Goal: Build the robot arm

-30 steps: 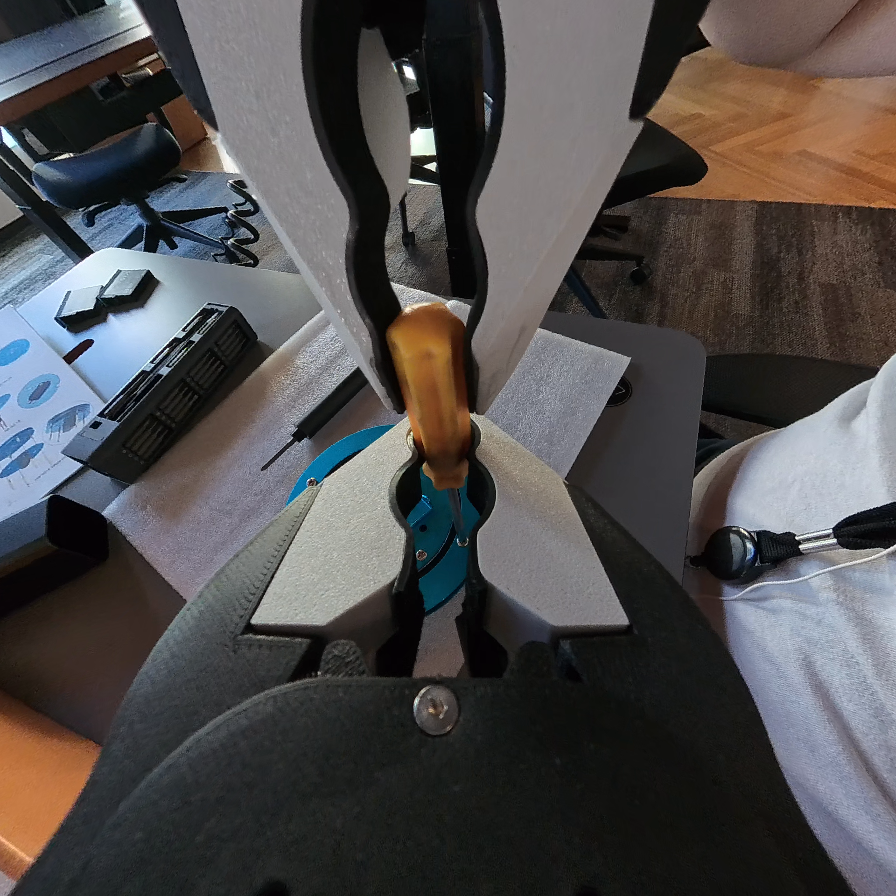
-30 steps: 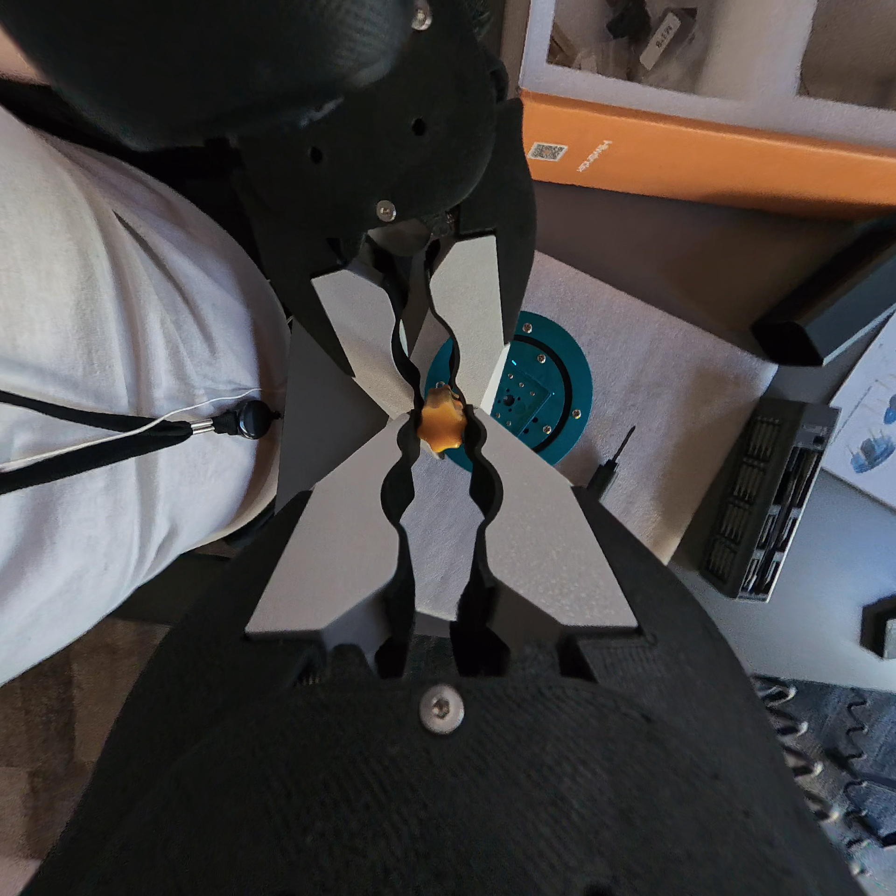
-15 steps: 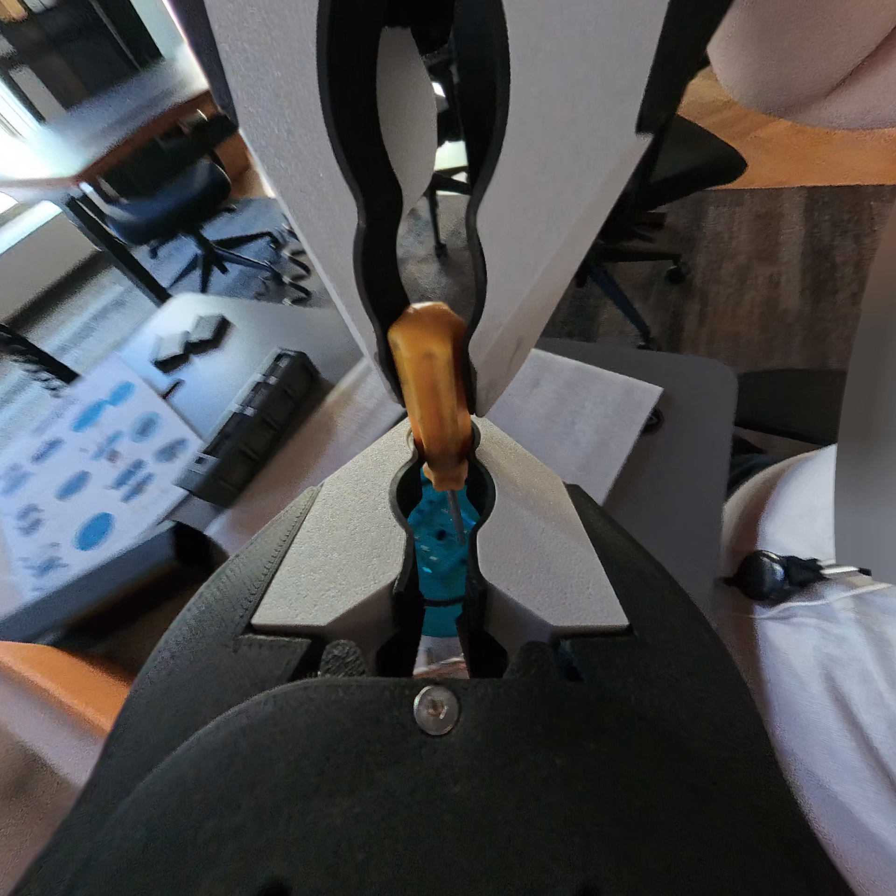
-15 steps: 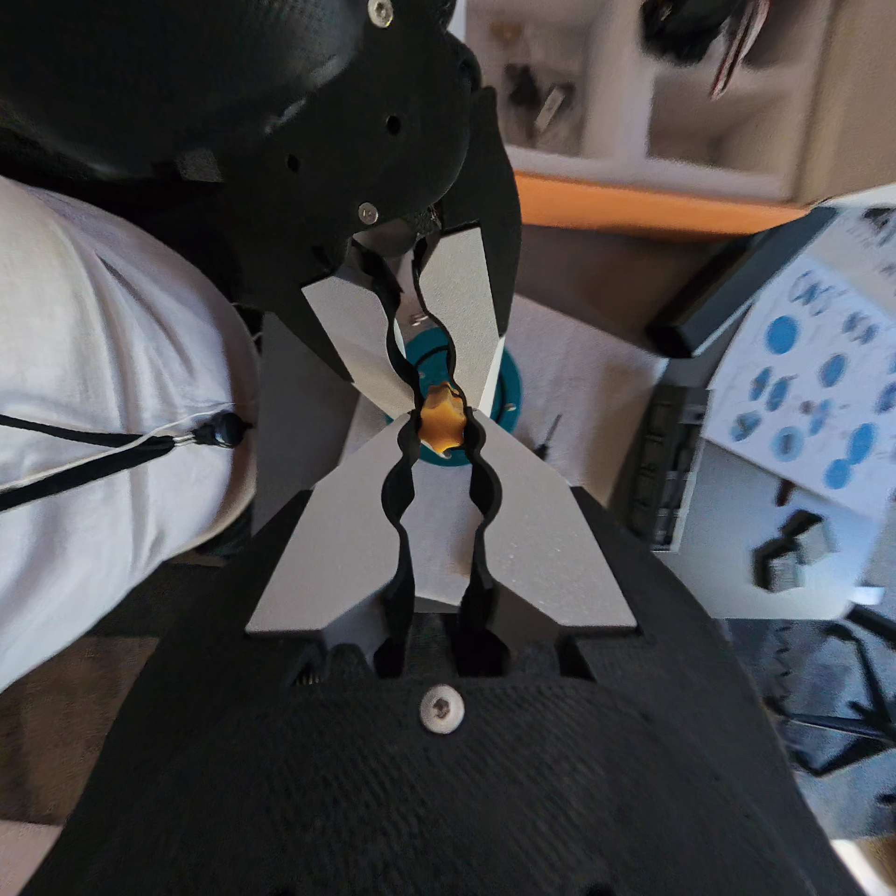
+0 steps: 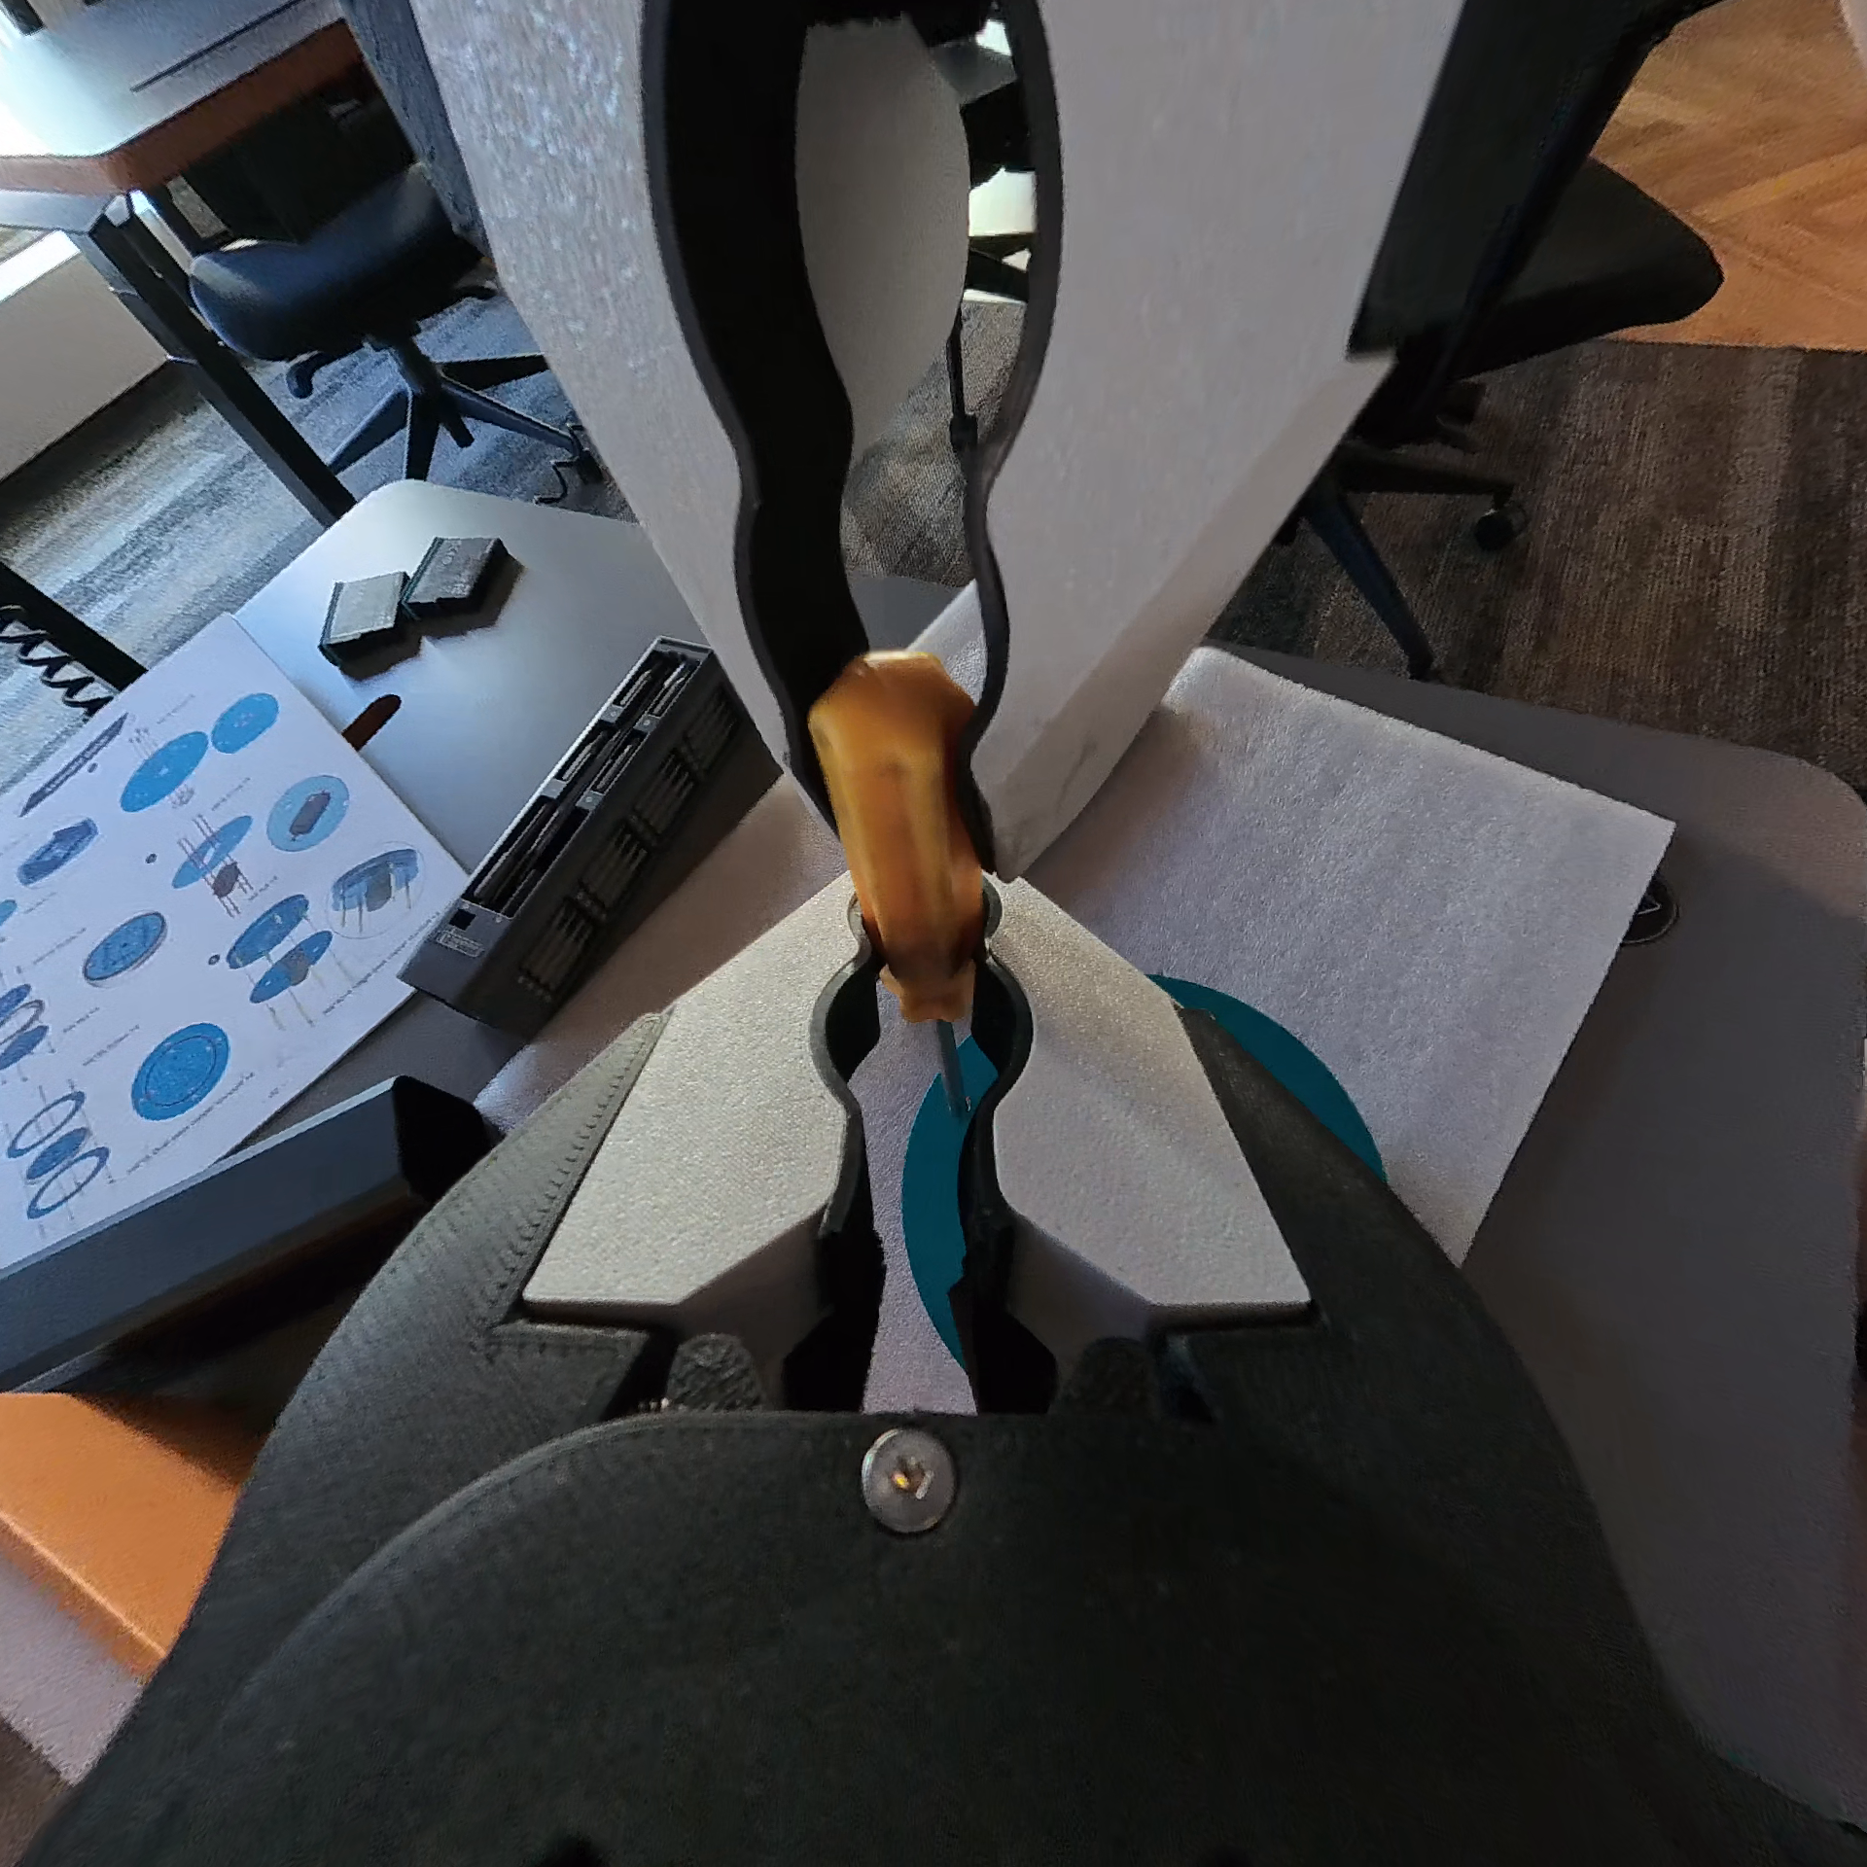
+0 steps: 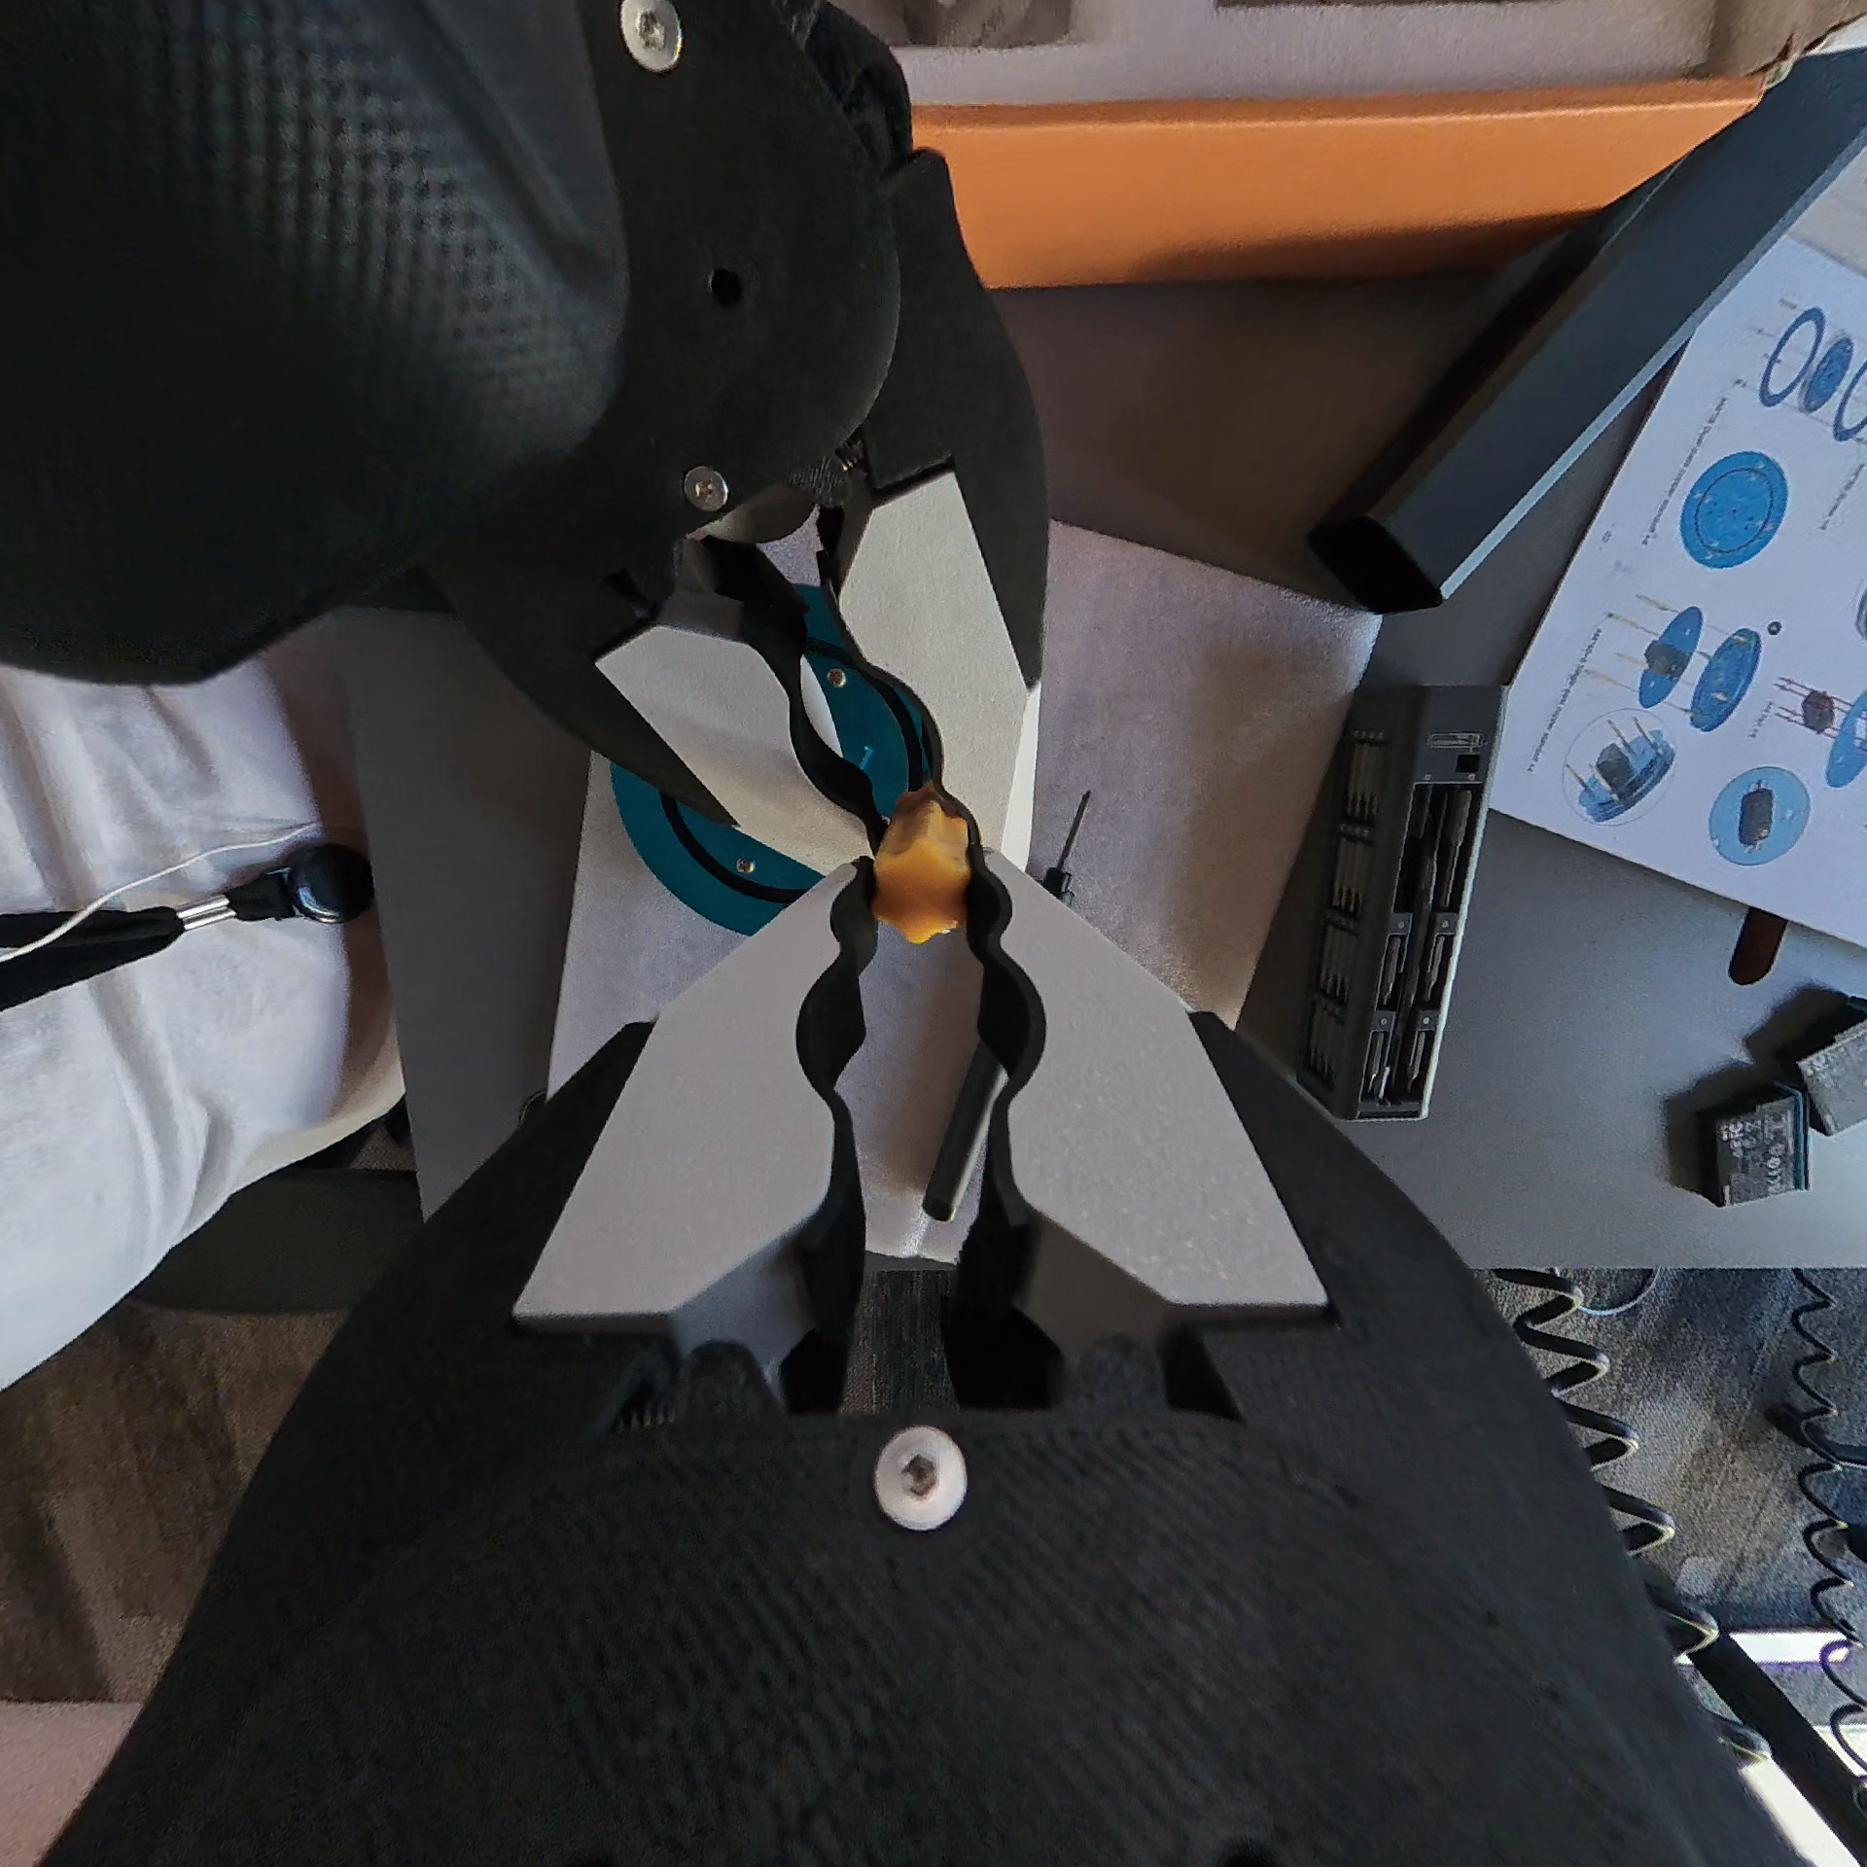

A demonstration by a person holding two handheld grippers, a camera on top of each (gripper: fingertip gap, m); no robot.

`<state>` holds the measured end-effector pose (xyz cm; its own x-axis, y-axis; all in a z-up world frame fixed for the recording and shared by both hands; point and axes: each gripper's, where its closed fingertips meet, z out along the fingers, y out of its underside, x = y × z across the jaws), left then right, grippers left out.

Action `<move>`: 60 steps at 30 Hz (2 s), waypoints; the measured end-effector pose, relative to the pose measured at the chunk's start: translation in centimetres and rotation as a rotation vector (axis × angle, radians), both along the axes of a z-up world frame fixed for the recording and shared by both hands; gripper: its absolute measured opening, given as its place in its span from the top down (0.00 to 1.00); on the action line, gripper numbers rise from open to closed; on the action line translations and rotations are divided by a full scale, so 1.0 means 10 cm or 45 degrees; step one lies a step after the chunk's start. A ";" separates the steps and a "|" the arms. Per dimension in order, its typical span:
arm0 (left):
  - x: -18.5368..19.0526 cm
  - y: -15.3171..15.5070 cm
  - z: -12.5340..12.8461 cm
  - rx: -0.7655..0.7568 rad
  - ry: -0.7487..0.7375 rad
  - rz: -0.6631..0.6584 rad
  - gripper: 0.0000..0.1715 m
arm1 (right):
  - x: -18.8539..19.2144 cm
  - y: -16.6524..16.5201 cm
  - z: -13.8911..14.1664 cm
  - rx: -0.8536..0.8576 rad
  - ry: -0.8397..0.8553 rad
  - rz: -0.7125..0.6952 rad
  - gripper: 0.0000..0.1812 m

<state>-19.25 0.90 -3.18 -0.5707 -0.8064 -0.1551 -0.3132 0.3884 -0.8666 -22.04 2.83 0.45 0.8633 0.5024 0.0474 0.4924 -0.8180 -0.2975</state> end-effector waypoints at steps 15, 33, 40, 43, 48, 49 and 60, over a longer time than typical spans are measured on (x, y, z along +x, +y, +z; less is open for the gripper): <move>0.06 -0.03 -0.12 -0.011 0.022 -0.022 0.94 | 0.06 -0.03 -0.11 -0.030 0.000 0.084 0.91; 0.05 0.06 -0.15 0.060 -0.015 0.098 0.93 | 0.02 0.04 -0.17 -0.230 -0.105 0.395 0.90; 0.04 0.02 -0.14 -0.037 0.019 0.068 0.94 | 0.01 0.02 -0.16 -0.149 -0.052 0.312 0.90; 0.05 0.00 -0.14 -0.001 0.010 0.060 0.94 | 0.04 -0.02 -0.15 -0.124 -0.084 0.419 0.90; 0.05 -0.01 -0.14 -0.006 0.004 0.052 0.94 | 0.05 0.00 -0.12 -0.083 -0.091 0.465 0.88; 0.05 -0.01 -0.14 -0.005 0.002 0.051 0.94 | 0.06 0.00 -0.11 -0.077 -0.095 0.464 0.87; 0.07 0.04 -0.13 -0.080 0.003 0.077 0.94 | 0.03 0.07 -0.13 -0.003 0.029 0.314 0.91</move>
<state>-18.56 1.29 -4.44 -0.5208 -0.8475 -0.1022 -0.3365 0.3138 -0.8879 -21.76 3.53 -0.90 0.7156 0.6980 0.0278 0.6703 -0.6748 -0.3088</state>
